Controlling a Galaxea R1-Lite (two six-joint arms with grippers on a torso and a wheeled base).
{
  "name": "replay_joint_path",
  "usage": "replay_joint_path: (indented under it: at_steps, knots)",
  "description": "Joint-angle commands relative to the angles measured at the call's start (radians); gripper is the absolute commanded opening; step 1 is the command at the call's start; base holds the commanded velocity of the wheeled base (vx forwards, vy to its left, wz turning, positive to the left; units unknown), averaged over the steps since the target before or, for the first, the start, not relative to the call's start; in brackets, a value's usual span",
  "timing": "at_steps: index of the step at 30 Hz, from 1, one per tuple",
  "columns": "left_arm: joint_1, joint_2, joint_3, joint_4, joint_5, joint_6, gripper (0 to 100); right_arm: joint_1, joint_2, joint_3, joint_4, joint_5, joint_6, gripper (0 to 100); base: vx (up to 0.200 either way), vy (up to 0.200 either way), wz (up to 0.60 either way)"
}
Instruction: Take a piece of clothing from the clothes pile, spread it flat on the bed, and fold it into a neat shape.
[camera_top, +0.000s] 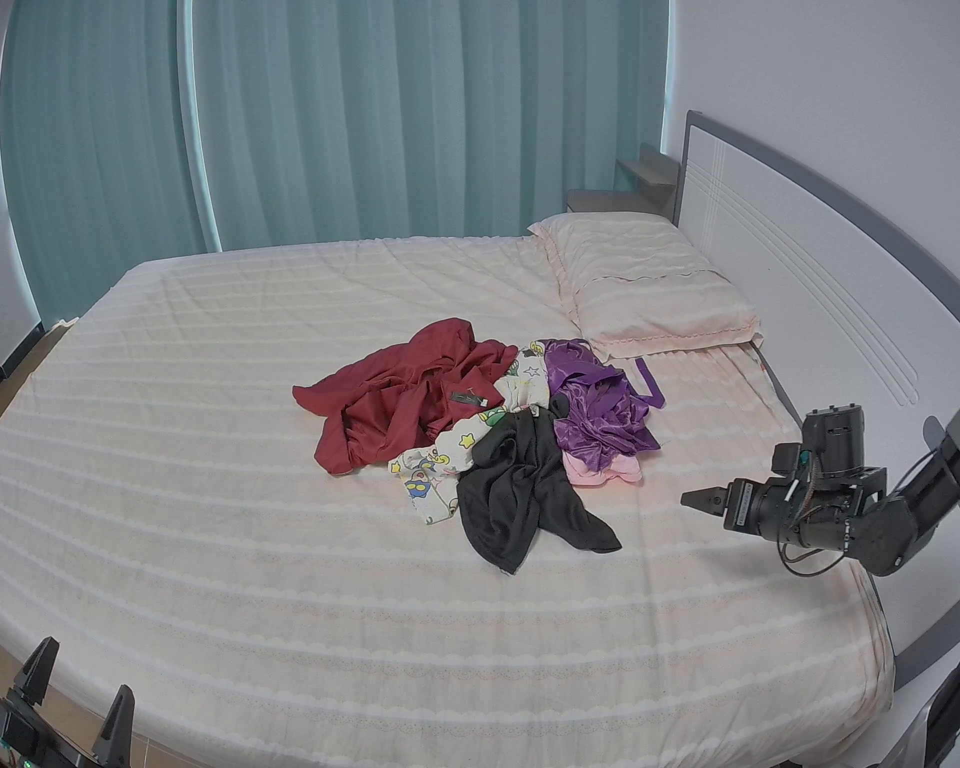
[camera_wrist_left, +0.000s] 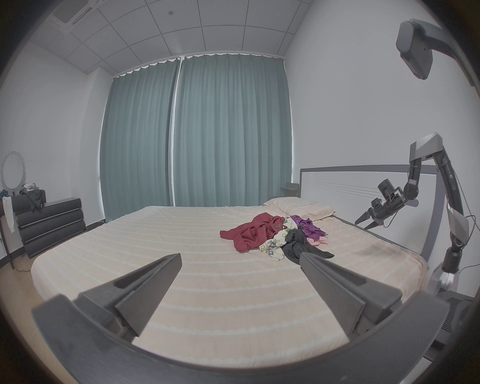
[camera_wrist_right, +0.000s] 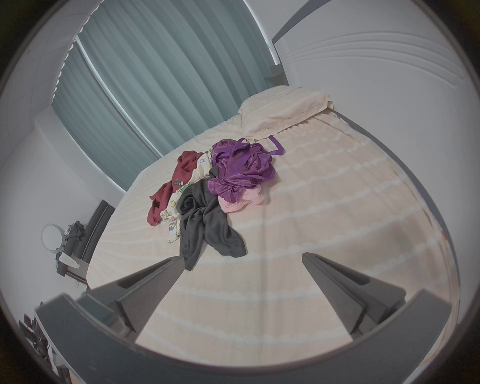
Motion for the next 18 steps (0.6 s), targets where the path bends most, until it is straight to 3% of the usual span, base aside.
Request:
replay_joint_path:
  at_steps: [1,5,18]
  knots:
    - [0.0,-0.018,0.018,0.0,0.0,-0.001,100,0.022,0.17,-0.059,-0.048,-0.018,0.017,100,0.0,0.0,0.0]
    - [0.0,-0.018,0.018,0.0,0.0,-0.001,100,0.063,0.276,-0.111,-0.125,-0.072,0.065,100,0.0,0.0,0.0]
    - [0.0,-0.018,0.018,0.0,0.0,-0.004,100,0.151,0.495,-0.355,-0.119,-0.124,0.073,100,0.0,0.0,0.0]
